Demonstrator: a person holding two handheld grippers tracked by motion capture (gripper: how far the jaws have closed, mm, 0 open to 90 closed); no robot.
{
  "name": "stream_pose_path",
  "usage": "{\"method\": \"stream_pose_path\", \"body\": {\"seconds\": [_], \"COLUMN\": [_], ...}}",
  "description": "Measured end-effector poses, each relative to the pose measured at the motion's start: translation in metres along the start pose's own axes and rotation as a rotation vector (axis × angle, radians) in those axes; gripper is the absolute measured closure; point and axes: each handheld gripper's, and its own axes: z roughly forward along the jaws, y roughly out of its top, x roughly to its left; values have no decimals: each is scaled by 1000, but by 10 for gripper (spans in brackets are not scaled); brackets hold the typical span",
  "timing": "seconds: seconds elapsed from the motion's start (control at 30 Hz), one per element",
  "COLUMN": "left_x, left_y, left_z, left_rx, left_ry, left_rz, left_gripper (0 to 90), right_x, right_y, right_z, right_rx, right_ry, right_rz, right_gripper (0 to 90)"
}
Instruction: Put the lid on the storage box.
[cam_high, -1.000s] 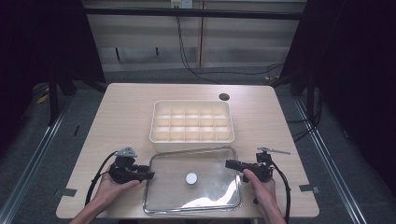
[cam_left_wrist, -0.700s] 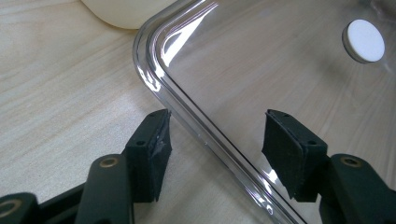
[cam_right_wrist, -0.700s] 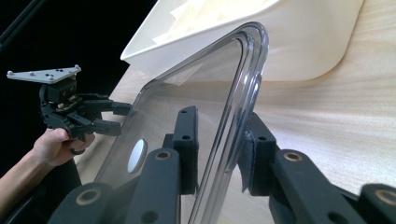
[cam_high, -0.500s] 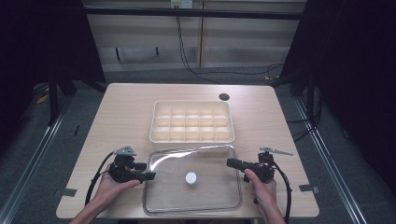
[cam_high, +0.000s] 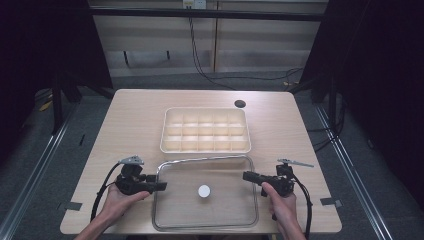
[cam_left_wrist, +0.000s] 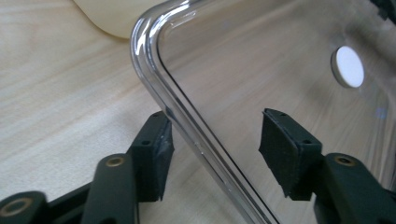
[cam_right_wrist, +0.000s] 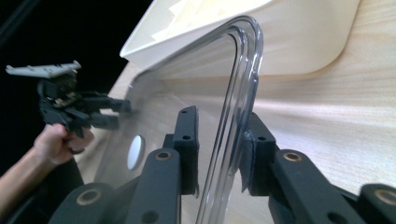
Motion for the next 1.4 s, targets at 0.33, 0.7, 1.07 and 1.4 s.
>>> {"method": "stream_pose_path", "body": {"seconds": [0.33, 0.7, 1.07, 1.4], "left_x": [1, -3, -3, -6], "left_y": [3, 6, 10, 16], "left_z": [-7, -13, -20, -26], "left_rx": [-28, -66, -99, -138], "left_ry": [-22, -40, -58, -49], "left_rz": [3, 18, 30, 44], "left_gripper": [514, 554, 584, 611], "right_x": [2, 4, 9, 13], "right_y": [1, 3, 7, 11], "right_z": [2, 3, 8, 9], "right_rx": [16, 17, -3, -40], "right_ry": [-29, -64, -83, -82], "right_rz": [-23, -58, -85, -99], "right_gripper": [692, 648, 626, 619]}}
